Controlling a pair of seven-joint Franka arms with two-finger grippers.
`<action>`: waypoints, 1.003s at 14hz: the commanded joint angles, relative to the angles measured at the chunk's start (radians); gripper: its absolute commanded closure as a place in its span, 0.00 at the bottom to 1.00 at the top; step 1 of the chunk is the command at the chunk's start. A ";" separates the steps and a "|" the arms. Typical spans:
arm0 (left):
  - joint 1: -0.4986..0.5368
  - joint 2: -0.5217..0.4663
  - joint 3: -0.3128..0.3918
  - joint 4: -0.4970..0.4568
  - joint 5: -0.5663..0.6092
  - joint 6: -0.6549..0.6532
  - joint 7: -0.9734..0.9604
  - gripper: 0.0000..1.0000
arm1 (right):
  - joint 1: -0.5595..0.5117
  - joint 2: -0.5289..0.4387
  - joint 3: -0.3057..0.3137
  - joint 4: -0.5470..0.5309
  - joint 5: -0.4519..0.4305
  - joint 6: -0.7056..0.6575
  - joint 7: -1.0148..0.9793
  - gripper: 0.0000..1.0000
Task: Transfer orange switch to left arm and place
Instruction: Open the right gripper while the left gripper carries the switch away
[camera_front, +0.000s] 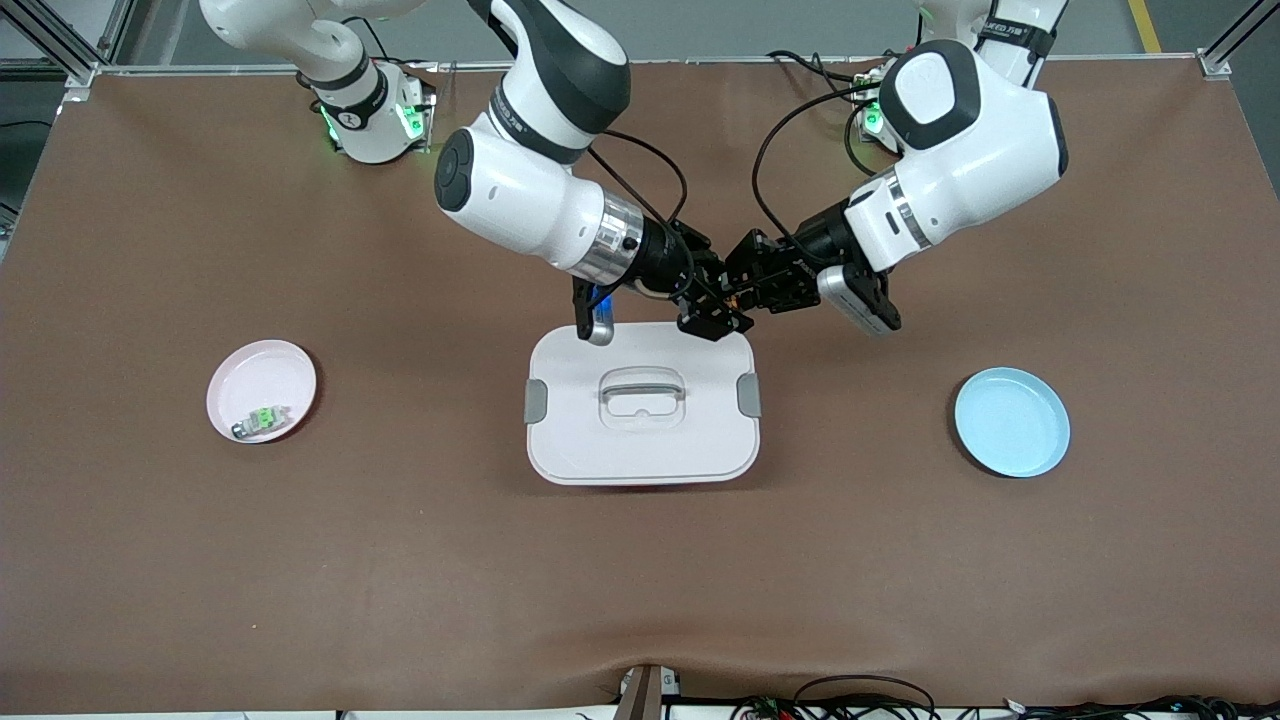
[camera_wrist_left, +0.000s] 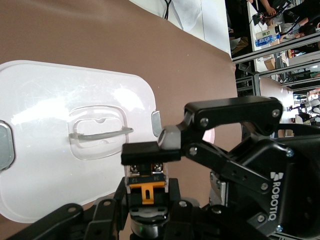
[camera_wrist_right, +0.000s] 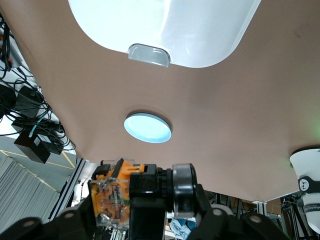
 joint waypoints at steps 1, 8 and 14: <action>0.007 0.003 -0.009 0.011 0.020 0.009 0.015 1.00 | -0.002 0.004 -0.007 0.026 0.006 -0.011 0.004 0.00; 0.056 0.026 -0.003 0.016 0.205 0.002 0.012 1.00 | -0.095 -0.071 -0.012 0.023 -0.012 -0.160 0.001 0.00; 0.162 0.058 -0.002 0.019 0.489 -0.023 0.012 1.00 | -0.256 -0.159 -0.012 0.014 -0.073 -0.489 -0.233 0.00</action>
